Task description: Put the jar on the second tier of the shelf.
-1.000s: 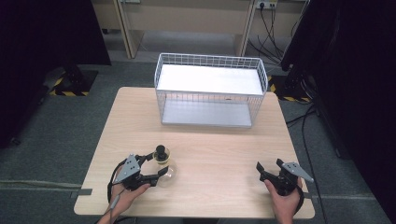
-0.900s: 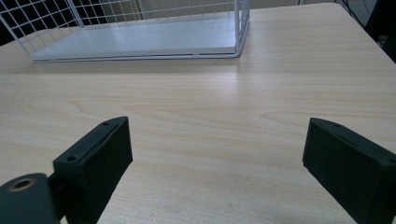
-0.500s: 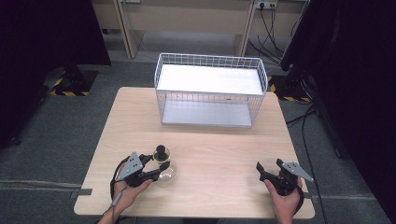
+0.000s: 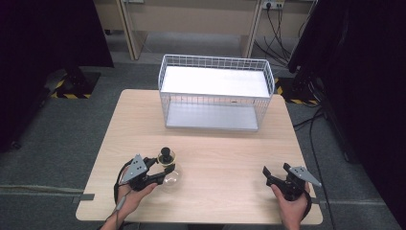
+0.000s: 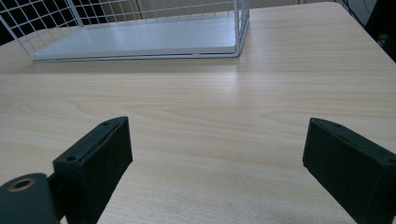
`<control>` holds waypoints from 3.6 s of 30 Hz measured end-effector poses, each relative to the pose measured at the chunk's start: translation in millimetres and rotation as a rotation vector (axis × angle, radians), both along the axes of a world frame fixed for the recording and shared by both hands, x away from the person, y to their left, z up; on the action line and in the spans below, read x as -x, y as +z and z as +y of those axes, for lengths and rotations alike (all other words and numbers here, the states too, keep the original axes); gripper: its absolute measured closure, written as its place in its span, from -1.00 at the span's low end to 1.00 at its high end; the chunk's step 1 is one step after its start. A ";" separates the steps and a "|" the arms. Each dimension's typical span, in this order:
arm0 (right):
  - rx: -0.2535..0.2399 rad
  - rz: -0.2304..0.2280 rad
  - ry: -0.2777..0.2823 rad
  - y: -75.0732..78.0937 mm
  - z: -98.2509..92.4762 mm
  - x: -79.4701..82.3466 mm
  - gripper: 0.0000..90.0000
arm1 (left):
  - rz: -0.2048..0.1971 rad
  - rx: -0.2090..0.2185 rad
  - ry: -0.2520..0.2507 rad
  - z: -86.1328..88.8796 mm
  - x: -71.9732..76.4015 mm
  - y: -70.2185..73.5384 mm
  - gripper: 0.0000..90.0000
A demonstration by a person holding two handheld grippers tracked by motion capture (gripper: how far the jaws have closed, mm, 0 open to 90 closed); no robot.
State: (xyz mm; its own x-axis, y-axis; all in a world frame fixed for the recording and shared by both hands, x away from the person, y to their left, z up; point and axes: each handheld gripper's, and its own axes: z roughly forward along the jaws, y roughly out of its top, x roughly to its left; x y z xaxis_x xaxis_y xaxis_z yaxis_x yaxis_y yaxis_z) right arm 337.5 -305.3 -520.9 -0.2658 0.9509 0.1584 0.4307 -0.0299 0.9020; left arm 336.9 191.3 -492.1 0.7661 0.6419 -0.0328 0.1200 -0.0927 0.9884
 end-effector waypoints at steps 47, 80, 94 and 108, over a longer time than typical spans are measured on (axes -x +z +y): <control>-0.006 0.002 -0.002 -0.1 -0.6 -0.2 -0.81 | -0.090 0.028 0.098 -36.3 -54.9 81.1 0.12; -0.009 0.004 0.000 0.0 -0.6 -0.4 -0.81 | -0.147 0.056 0.184 -50.7 -97.0 141.7 0.12; -0.011 0.007 -0.002 0.0 -0.8 -0.6 -0.81 | -0.159 0.067 0.246 -54.7 -113.4 165.2 0.12; -0.009 0.007 -0.001 0.0 -0.4 -0.5 -0.81 | -0.168 0.055 0.297 -58.3 -133.2 181.6 0.12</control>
